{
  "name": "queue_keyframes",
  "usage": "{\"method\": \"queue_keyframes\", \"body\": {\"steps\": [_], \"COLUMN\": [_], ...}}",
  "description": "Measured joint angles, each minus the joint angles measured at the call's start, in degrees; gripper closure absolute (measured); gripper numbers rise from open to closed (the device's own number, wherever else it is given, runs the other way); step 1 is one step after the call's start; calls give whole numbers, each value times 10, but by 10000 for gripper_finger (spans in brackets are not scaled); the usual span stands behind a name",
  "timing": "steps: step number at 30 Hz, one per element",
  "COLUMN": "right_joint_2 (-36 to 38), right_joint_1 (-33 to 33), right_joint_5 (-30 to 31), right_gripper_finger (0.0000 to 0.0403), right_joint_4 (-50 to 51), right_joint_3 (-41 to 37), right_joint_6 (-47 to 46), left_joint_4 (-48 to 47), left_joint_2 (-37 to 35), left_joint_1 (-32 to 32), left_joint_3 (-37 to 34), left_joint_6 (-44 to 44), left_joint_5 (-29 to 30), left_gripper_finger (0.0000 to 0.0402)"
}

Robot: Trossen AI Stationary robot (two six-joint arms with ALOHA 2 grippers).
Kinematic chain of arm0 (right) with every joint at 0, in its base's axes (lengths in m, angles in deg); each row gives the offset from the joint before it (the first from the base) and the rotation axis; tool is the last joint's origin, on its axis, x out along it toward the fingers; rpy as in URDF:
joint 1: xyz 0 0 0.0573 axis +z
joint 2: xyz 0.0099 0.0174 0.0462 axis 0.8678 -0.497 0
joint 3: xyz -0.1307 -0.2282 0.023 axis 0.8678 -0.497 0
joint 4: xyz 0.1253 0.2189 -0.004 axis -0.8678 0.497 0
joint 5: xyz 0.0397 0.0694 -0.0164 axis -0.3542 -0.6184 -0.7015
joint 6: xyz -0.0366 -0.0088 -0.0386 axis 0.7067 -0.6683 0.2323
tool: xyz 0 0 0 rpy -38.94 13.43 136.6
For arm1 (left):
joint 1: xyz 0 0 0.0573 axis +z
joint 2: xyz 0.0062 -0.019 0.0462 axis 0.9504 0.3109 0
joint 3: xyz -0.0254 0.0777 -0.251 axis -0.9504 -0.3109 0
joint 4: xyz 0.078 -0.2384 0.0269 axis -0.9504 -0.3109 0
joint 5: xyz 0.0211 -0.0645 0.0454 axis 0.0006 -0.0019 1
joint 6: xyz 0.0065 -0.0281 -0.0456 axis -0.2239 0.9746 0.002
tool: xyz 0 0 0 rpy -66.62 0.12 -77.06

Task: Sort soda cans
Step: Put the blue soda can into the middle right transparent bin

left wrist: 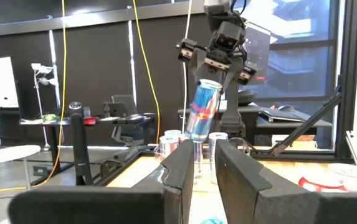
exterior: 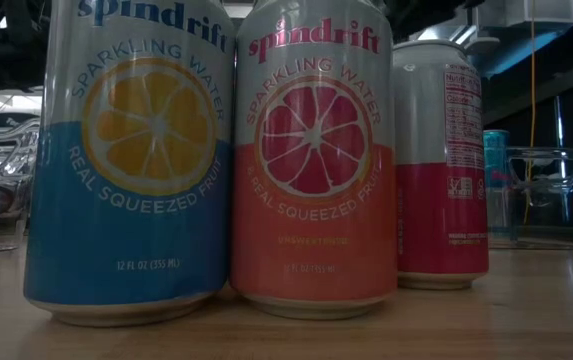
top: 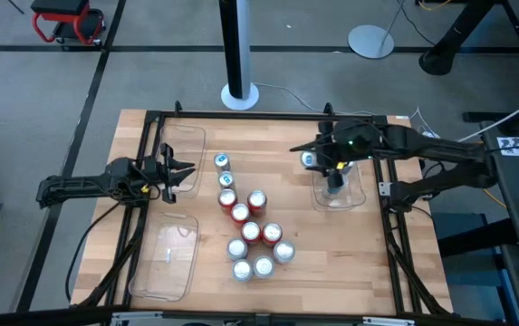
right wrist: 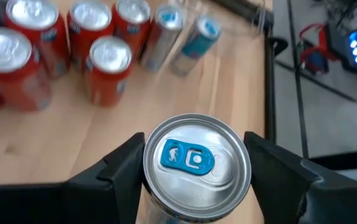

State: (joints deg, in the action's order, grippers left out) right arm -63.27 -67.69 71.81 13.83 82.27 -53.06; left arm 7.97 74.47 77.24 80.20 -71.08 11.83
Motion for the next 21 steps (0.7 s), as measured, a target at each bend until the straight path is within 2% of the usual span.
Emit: {"method": "queue_keyframes", "body": {"steps": [4, 21], "right_joint_2": [0, -1], "right_joint_1": [0, 0], "right_joint_5": [4, -12], "right_gripper_finger": [167, 167], "right_joint_4": [33, -11], "right_joint_3": [-2, -126], "right_joint_6": [-8, -24], "left_joint_4": [0, 0], "left_joint_2": [0, 0], "left_joint_1": [0, 0], "left_joint_3": [0, 0], "left_joint_6": [0, 0], "left_joint_5": [0, 0], "left_gripper_finger": [343, 343]}}
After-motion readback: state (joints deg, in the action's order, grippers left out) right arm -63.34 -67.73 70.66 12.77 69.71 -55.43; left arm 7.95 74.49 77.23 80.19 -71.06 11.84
